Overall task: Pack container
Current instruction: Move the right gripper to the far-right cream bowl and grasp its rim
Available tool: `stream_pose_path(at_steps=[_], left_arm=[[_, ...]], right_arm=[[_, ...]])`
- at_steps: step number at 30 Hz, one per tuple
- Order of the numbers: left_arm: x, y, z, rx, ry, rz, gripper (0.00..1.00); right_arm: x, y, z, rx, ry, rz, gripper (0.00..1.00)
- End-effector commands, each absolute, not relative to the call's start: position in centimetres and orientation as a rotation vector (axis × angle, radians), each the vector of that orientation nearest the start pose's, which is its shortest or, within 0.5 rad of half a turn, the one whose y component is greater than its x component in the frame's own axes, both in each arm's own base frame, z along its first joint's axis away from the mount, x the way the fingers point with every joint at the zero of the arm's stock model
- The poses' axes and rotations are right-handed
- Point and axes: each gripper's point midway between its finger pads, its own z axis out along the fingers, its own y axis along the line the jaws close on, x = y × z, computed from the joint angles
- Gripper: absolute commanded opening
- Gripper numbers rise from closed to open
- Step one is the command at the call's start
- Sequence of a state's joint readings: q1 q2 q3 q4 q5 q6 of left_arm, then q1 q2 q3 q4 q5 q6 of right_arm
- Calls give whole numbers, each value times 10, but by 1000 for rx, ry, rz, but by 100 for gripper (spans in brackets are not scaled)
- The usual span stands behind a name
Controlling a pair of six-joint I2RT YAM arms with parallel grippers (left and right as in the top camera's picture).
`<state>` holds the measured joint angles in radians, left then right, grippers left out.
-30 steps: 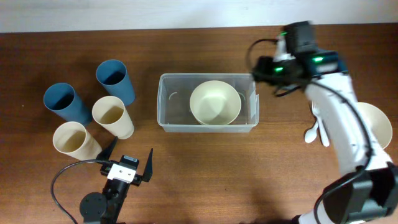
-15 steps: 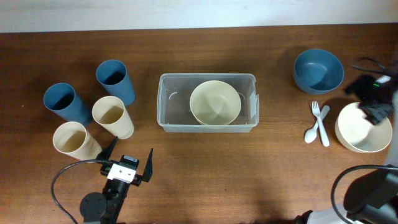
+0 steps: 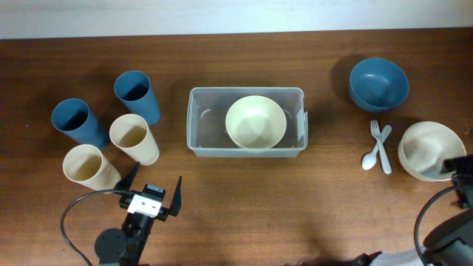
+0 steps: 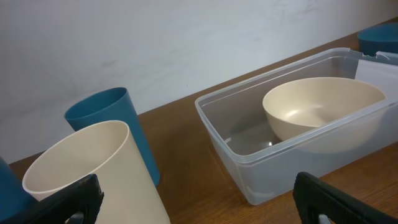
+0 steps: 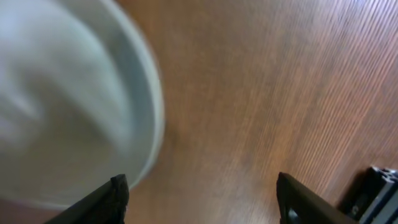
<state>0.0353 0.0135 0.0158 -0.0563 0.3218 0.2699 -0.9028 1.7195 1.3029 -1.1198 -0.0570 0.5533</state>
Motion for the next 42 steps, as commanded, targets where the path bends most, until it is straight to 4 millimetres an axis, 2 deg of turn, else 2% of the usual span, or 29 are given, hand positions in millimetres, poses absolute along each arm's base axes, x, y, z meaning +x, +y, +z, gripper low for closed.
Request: stream_pose_path(at_steps=[1, 8, 11, 15, 19, 22, 26, 32, 36, 42], left_arm=[[240, -44, 163, 430, 1564, -10, 100], [240, -44, 163, 430, 1564, -10, 100], [240, -44, 163, 430, 1564, -10, 100], [240, -44, 163, 430, 1564, -10, 100], [240, -44, 163, 430, 1564, -10, 100], [240, -44, 163, 430, 1564, -10, 100], [240, -44, 163, 430, 1564, -10, 100], [240, -44, 163, 430, 1564, -10, 100], [240, -44, 163, 430, 1564, -10, 100], [240, -44, 163, 430, 1564, -10, 100]], right_arm=[[201, -235, 76, 2078, 2300, 105, 69], [201, -231, 42, 2055, 2281, 114, 65], [209, -229, 34, 2021, 2258, 171, 65], [217, -233, 34, 1981, 2239, 196, 62], [223, -240, 35, 1953, 2214, 184, 50], [226, -244, 36, 1937, 2200, 176, 35], [229, -247, 34, 1924, 2190, 171, 23], [233, -239, 24, 1897, 2207, 175, 16], [239, -230, 17, 1878, 2235, 189, 4], [257, -218, 22, 1820, 2225, 335, 4]])
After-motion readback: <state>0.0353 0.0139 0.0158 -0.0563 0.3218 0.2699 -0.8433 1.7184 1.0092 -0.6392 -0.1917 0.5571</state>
